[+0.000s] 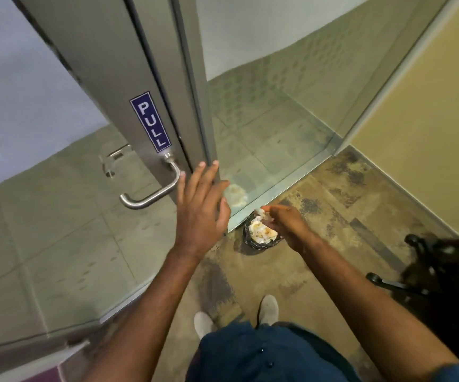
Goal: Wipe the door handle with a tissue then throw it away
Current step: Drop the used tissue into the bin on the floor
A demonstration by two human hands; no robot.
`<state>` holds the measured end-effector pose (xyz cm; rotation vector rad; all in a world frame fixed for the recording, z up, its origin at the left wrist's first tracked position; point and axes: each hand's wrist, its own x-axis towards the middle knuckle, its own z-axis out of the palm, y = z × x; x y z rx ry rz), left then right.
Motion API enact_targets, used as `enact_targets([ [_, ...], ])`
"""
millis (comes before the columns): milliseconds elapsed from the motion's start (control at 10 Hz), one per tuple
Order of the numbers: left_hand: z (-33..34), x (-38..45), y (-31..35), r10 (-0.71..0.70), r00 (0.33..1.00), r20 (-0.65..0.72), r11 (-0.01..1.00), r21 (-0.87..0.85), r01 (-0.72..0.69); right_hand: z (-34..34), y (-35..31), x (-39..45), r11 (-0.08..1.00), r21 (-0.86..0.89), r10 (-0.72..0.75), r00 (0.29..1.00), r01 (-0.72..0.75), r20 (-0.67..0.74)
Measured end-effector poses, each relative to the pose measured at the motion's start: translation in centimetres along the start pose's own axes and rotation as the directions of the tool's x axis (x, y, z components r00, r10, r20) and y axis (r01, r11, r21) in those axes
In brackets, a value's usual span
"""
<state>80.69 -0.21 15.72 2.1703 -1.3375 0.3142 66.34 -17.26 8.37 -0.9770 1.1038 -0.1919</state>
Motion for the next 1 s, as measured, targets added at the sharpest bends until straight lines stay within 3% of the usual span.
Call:
enact_targets([
  [100, 5.8, -1.2, 2.0, -0.132, 0.961, 0.243, 0.984, -0.083, 0.156, -3.7, 0.6, 2.7, 0.992, -0.124, 0.035, 0.999, -0.038, -0.026],
  [200, 9.5, -1.6, 2.4, -0.19, 0.9, 0.393, 0.97, -0.065, 0.234, -5.6, 1.1, 4.8, 0.955, -0.295, 0.002, 0.998, -0.021, -0.067],
  [300, 14.4, -1.6, 2.3, -0.244, 0.798, 0.551, 0.956, -0.002, 0.294, -8.2, 2.1, 8.4, 0.932, -0.36, -0.028, 0.984, -0.039, -0.178],
  [500, 19.8, -2.2, 1.5, -0.341, 0.659, 0.67, 0.925, 0.117, 0.361, -10.9, 3.3, 13.4, 0.851, -0.519, -0.062, 0.965, -0.081, -0.253],
  [700, 23.2, -3.5, 0.4, -0.428, 0.558, 0.711, 0.887, 0.211, 0.412, -11.5, 4.9, 18.0, 0.861, -0.487, -0.002, 0.958, -0.144, -0.287],
  [800, 24.3, -3.7, 0.0, -0.442, 0.528, 0.725, 0.878, 0.228, 0.421, -11.5, 4.9, 19.3, 0.877, -0.457, 0.025, 0.964, -0.148, -0.263],
  [1000, 25.6, -4.2, 0.6, -0.459, 0.525, 0.717, 0.867, 0.231, 0.442, -12.2, 7.1, 20.9, 0.811, -0.563, 0.029, 0.972, -0.158, -0.232],
])
